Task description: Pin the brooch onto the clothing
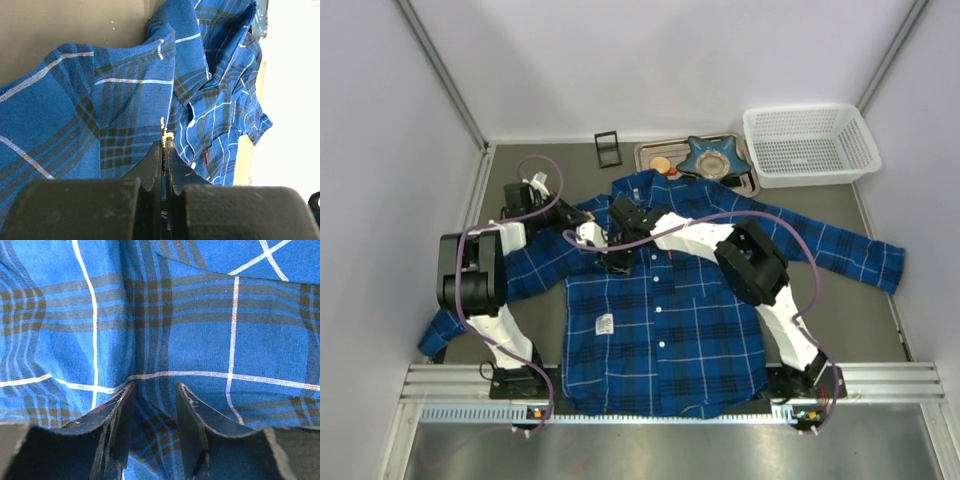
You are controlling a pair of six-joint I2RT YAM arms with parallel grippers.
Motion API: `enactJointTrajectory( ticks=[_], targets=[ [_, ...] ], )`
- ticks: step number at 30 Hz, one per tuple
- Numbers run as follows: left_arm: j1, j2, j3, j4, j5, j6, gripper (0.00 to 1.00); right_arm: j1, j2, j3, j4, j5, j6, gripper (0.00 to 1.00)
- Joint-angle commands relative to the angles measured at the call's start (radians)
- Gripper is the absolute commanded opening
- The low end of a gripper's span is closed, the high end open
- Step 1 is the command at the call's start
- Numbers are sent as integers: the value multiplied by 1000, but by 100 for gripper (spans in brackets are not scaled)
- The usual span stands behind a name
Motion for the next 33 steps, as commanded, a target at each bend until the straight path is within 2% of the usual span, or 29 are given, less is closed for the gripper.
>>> enactJointTrajectory(
  ticks=[1,5,10,14,24,30,33],
  targets=[
    [4,2,-19,35,34,-9,0,-11,-70,52,-61,-49,-11,43],
    [5,3,-24,60,37,-20,0,-80,-90,90,44,-83,17,48],
    [5,18,-10,70,43,-26,0,-115,-73,79,102,-84,-80,57],
    [5,32,-2,87,45,-38,0,-120,-44,70,102,-113,-178,57],
    [7,72,30,99,63,-55,0,-120,34,141,94,-196,-198,56],
    [8,87,45,80,58,-32,0,-119,102,242,-42,-120,-206,49],
    [13,106,74,-32,26,26,0,-117,110,256,-110,-58,-238,47]
  ],
)
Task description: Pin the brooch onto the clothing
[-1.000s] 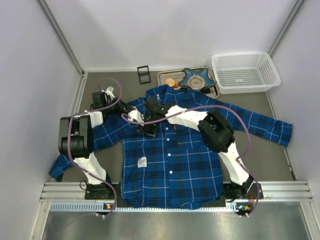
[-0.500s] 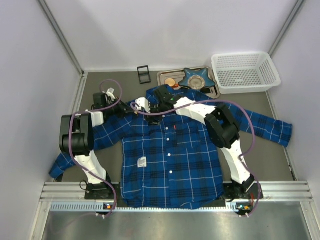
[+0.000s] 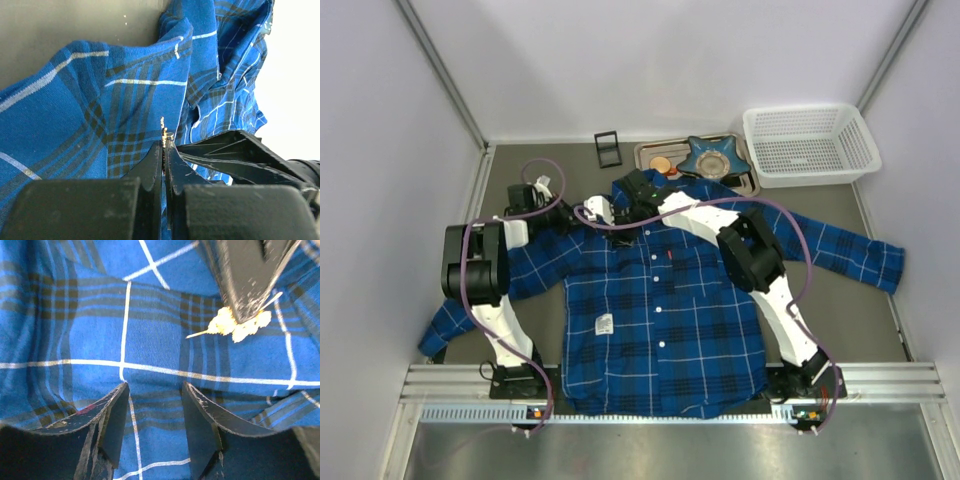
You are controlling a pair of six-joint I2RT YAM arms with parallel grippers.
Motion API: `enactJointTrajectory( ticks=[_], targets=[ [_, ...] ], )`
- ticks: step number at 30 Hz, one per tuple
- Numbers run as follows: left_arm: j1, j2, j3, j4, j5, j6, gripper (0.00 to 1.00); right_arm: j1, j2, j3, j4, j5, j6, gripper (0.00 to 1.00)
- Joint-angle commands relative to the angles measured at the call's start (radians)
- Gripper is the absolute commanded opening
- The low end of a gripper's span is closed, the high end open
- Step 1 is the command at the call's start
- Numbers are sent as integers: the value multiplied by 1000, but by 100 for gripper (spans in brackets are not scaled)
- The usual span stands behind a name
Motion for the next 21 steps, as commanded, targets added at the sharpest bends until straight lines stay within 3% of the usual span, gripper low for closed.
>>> enactJointTrajectory(
  ticks=[1,14,21],
  targets=[
    [14,27,62,-114,-38,86,0,10,18,56,-112,79,-55,47],
    [127,20,58,-398,-253,257,0,-27,23,49,-236,86,-33,45],
    [126,-5,29,-316,-143,218,0,-27,12,114,-235,-25,-38,45]
  ],
)
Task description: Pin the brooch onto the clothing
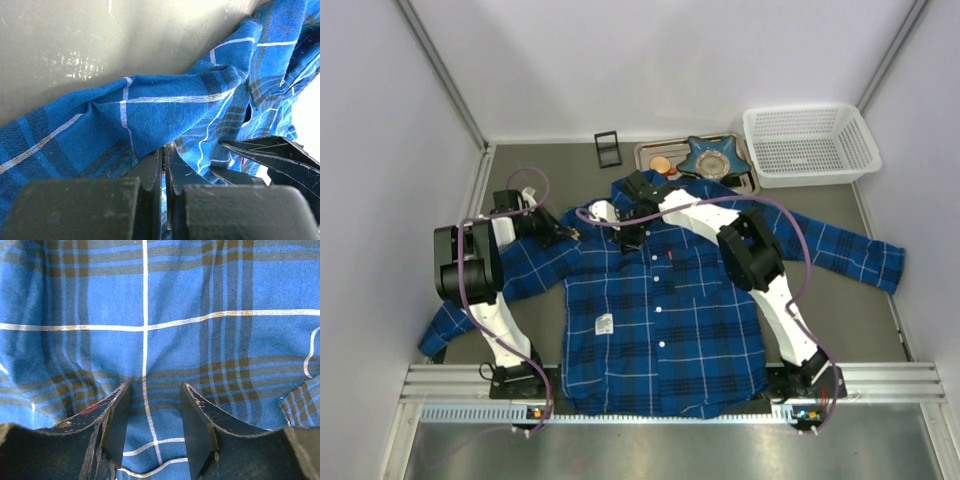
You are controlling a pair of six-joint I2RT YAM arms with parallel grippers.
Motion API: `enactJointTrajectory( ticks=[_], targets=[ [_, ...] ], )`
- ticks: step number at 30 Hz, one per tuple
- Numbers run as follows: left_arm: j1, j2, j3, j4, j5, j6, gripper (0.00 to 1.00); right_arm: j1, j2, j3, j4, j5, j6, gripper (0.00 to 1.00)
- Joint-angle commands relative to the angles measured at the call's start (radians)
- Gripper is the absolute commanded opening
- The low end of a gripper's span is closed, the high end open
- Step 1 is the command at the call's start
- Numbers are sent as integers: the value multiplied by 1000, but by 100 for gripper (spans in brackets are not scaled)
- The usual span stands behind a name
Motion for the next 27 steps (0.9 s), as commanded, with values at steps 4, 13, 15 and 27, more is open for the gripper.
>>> enactJointTrajectory(
  ticks=[4,13,15,27],
  targets=[
    [-1,-26,-17,54,11,4,0,6,-18,104,-18,-154,-85,44],
    [-11,-35,-14,83,22,0,0,60,-18,83,-4,-162,-208,43],
    [-12,-36,-17,86,23,-2,0,67,11,94,-4,-148,-212,44],
    [-12,-23,-5,81,34,4,0,72,82,117,-27,-7,-237,44]
  ],
)
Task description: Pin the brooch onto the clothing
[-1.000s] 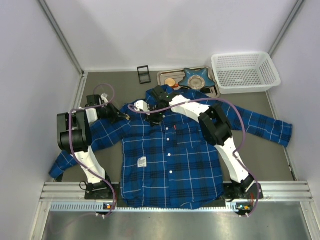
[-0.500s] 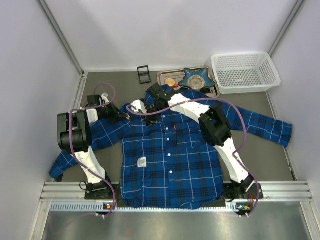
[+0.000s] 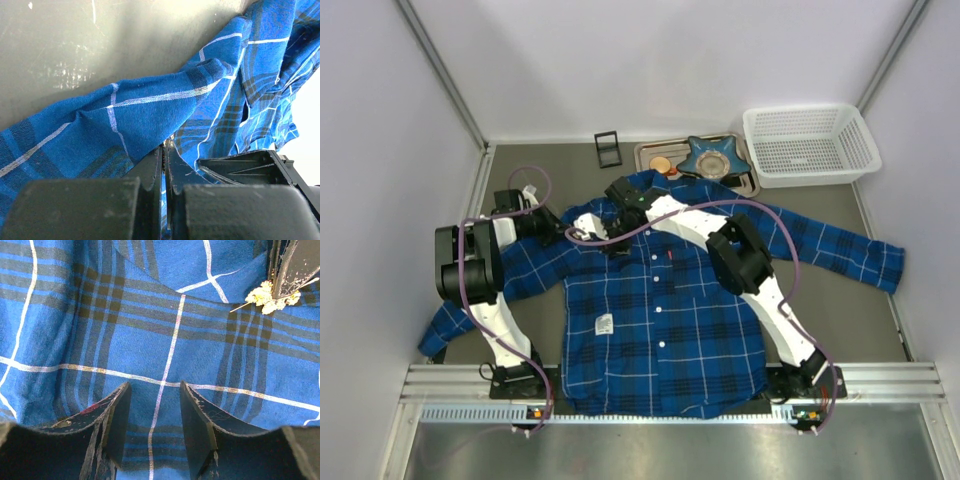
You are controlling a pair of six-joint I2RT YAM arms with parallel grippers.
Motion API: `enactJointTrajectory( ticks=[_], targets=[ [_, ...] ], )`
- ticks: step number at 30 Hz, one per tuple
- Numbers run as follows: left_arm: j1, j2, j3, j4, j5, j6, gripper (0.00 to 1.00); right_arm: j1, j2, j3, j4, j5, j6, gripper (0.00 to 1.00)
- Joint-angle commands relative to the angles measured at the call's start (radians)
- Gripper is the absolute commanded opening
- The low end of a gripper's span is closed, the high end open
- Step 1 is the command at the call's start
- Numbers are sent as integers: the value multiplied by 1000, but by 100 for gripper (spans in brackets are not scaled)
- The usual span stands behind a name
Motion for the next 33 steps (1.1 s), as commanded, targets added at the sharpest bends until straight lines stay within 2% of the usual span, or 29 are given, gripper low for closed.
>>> enactJointTrajectory(
  ticks=[1,3,7,10,11,16,17,19,20,22,28,33],
  targets=[
    [-2,-22,5,28,14,3,0,6,13,17,-12,77,-60,44],
    [-2,-19,8,30,15,5,0,9,22,23,-27,92,-68,43],
    [-3,-19,10,36,23,2,0,12,45,49,-61,115,-94,30],
    [-3,-19,11,50,38,0,0,14,53,63,-77,117,-102,10],
    [-2,-20,11,51,40,-3,0,14,51,63,-78,116,-102,0],
    [-5,-29,10,56,48,0,0,18,39,89,-75,100,-38,0],
    [-3,-29,10,54,46,0,0,17,36,100,-75,102,-22,9],
    [-5,-31,4,54,43,0,0,15,17,112,-74,106,6,21],
    [-5,-32,2,54,44,0,0,14,13,114,-74,102,16,33],
    [-3,-34,0,54,46,0,0,8,5,123,-74,94,50,38],
    [-3,-40,-4,65,52,-6,0,-3,13,112,-75,89,63,37],
    [-5,-45,-10,79,61,-18,0,0,43,114,-75,88,58,30]
  ],
)
